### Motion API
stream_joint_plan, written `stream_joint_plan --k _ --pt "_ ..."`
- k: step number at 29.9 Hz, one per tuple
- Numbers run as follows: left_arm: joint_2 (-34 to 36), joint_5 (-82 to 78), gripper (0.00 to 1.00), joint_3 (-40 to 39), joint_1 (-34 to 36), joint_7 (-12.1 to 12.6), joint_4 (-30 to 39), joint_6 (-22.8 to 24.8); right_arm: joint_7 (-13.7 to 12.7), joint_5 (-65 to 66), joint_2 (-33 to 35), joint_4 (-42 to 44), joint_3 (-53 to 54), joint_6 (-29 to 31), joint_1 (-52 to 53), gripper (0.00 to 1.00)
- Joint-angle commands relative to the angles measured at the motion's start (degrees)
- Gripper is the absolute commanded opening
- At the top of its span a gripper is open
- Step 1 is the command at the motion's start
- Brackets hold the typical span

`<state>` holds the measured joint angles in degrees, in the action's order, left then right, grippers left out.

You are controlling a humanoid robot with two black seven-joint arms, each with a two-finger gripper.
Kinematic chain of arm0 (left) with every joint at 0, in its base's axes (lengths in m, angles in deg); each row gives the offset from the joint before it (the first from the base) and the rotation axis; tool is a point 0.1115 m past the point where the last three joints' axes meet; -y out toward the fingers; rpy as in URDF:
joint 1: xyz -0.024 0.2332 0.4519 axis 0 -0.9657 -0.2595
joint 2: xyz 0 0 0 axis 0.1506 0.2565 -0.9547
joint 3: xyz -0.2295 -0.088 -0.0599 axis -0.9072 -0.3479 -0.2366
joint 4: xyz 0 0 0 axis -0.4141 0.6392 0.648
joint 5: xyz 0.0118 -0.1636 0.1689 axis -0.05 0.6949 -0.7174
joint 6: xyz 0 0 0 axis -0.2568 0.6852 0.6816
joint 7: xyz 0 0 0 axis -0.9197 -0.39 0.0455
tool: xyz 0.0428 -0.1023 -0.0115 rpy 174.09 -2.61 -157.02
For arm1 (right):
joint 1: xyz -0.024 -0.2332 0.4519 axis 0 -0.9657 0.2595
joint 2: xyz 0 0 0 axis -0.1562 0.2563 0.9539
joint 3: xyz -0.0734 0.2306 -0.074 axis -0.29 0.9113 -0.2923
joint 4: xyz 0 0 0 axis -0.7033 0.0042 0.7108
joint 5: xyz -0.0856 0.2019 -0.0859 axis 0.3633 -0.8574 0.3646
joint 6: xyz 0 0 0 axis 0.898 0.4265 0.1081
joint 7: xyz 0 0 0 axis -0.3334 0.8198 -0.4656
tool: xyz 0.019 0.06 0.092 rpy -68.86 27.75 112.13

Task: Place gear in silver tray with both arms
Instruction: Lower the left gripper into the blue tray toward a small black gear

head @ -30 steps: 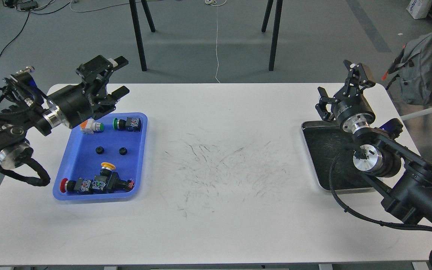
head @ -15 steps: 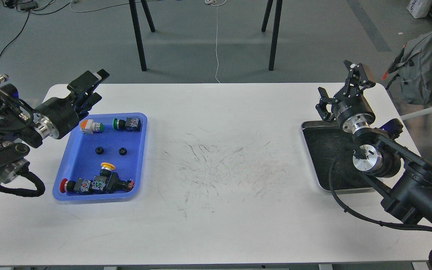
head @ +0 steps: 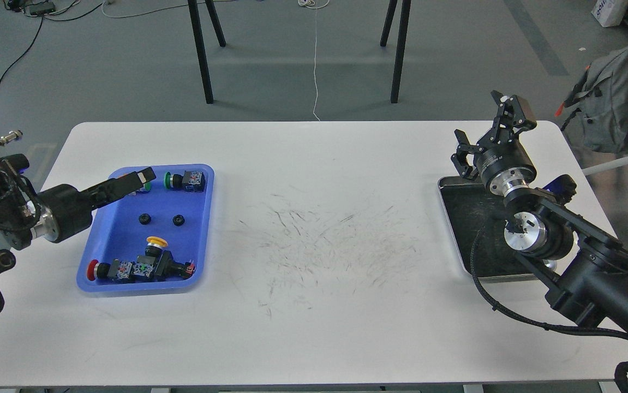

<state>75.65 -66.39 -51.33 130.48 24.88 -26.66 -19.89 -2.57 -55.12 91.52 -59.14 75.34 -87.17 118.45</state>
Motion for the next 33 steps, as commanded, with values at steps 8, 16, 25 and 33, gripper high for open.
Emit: stream_joint_plan --k 8,16,25,33 --pt "-8.5 -6.2 1.0 2.8 -0.3 0.0 -14.3 0.3 0.0 0.1 0.0 -0.1 -0.3 -0.1 0.1 0.99" --pt "-10.8 -8.6 1.0 3.4 -1.2 0.0 -18.3 -0.8 0.0 0.2 0.0 0.1 -0.4 -0.1 0.0 0.99" --pt "-12.5 -14.7 0.98 3.4 -2.6 0.0 -18.6 -5.5 0.0 0.4 -0.3 0.4 -0.5 -0.1 0.0 0.99" --pt "-14.0 -17.8 0.96 4.9 -3.0 0.0 -20.3 -8.0 0.0 0.4 -0.2 0.3 -0.5 -0.1 0.0 0.99"
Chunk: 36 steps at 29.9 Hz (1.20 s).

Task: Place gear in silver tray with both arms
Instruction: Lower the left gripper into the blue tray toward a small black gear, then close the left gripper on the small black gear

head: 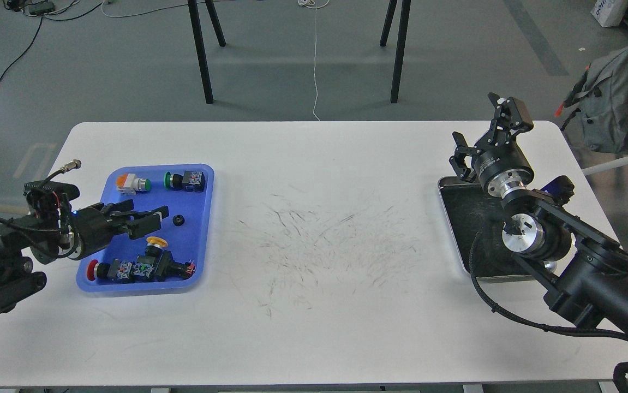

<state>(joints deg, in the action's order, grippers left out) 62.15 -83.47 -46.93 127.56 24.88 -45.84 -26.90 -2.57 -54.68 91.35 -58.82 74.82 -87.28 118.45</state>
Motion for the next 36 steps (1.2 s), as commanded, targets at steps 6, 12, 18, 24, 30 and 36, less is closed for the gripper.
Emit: stream_joint_plan --k 6,12,18,24,30,36 --pt "-3.2 -0.8 0.87 2.5 -0.2 0.0 -6.5 -2.9 0.0 0.1 -0.1 0.0 -0.1 0.0 -0.1 0.99" --pt "-5.5 -0.8 0.84 4.6 -0.6 0.0 -8.7 -4.6 0.0 0.1 -0.1 0.1 -0.3 0.0 0.0 0.99" --pt "-5.7 -0.8 0.77 4.8 -0.9 0.0 -8.8 -5.4 0.0 0.2 -0.1 0.2 -0.3 0.0 0.0 0.99" --pt "-5.6 -0.8 0.67 4.8 -0.9 0.0 -8.8 -5.4 0.0 0.3 -0.1 0.3 -0.3 0.0 0.0 0.99" --pt "-5.5 -0.9 0.61 4.9 -1.4 0.0 -8.8 -5.8 0.0 0.3 -0.1 0.3 -0.3 0.0 0.0 0.99" --pt "-5.4 -1.2 0.47 7.2 -1.5 0.0 -9.4 -7.1 0.0 0.3 -0.2 0.3 -0.3 0.0 0.0 0.99"
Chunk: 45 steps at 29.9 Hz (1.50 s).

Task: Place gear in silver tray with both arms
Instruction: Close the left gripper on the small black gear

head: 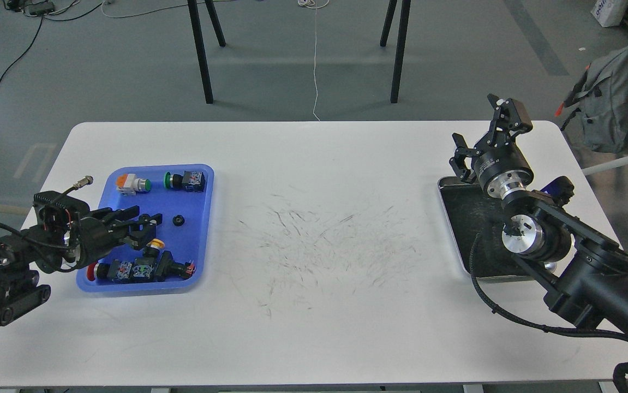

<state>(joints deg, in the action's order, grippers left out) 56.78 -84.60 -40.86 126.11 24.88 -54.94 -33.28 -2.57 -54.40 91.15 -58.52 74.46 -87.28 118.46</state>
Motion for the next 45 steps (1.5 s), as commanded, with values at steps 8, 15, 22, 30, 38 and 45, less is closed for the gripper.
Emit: stream_joint_plan --k 8,15,22,30,38,45 --pt "-0.3 -0.1 0.39 1.9 0.0 0.0 -1.4 -1.3 0.0 0.0 0.0 0.0 -0.1 0.0 0.0 0.99" --pt "-0.1 -0.2 0.34 1.9 0.0 0.0 -1.4 -1.3 0.0 0.0 -0.1 0.0 -0.1 0.0 0.1 0.99" --pt "-0.1 -0.2 0.3 1.9 0.1 0.0 -1.2 -1.3 0.0 0.0 -0.5 0.1 -0.2 -0.1 0.1 0.99" --pt "-0.3 -0.2 0.28 1.9 0.2 0.0 -0.7 -1.3 0.0 0.0 -0.5 0.1 -0.3 -0.1 0.2 0.99" --pt "-0.5 0.4 0.27 1.6 0.6 0.0 -0.5 -1.3 0.0 0.1 -0.5 0.1 -0.3 -0.1 0.1 0.99" --pt "-0.2 0.8 0.27 0.9 2.2 0.0 0.5 -1.3 0.0 0.1 -0.5 0.1 -0.3 -0.1 -0.1 0.99"
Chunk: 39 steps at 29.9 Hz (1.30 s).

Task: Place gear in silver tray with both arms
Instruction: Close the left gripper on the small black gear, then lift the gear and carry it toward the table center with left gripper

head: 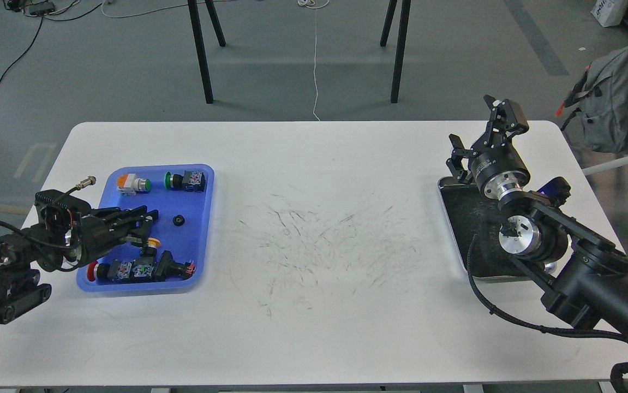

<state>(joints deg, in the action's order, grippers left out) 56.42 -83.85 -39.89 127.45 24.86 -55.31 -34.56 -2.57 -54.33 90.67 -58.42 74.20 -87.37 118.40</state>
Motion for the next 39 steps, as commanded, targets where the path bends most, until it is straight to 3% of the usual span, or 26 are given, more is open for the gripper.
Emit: stream_joint_plan --k 1,9,17,22,30,39 --pt "0.3 0.1 0.27 -0.2 1.2 0.0 1.5 0.0 0.0 0.0 0.0 0.0 0.0 0.0 0.0 0.99" --pt "2.8 1.1 0.27 -0.5 3.0 0.0 5.8 -0.1 0.0 0.0 0.1 0.0 0.0 0.1 0.0 0.99" --pt "10.4 1.2 0.27 -1.5 11.4 0.0 22.8 0.0 0.0 0.0 -0.1 0.0 -0.1 0.0 0.1 0.99" --pt "11.3 0.0 0.15 -0.7 15.8 0.0 27.6 0.3 0.0 0.0 0.0 -0.1 -0.1 0.0 0.5 0.99" --pt "5.6 -5.8 0.09 -0.7 19.4 0.0 27.5 1.8 -0.4 0.0 0.5 0.0 -0.1 -0.6 1.4 0.99" --pt "-7.1 -9.1 0.09 -0.3 20.0 0.0 26.7 2.2 -0.8 -0.2 1.1 1.5 -1.6 -0.8 5.8 0.99"
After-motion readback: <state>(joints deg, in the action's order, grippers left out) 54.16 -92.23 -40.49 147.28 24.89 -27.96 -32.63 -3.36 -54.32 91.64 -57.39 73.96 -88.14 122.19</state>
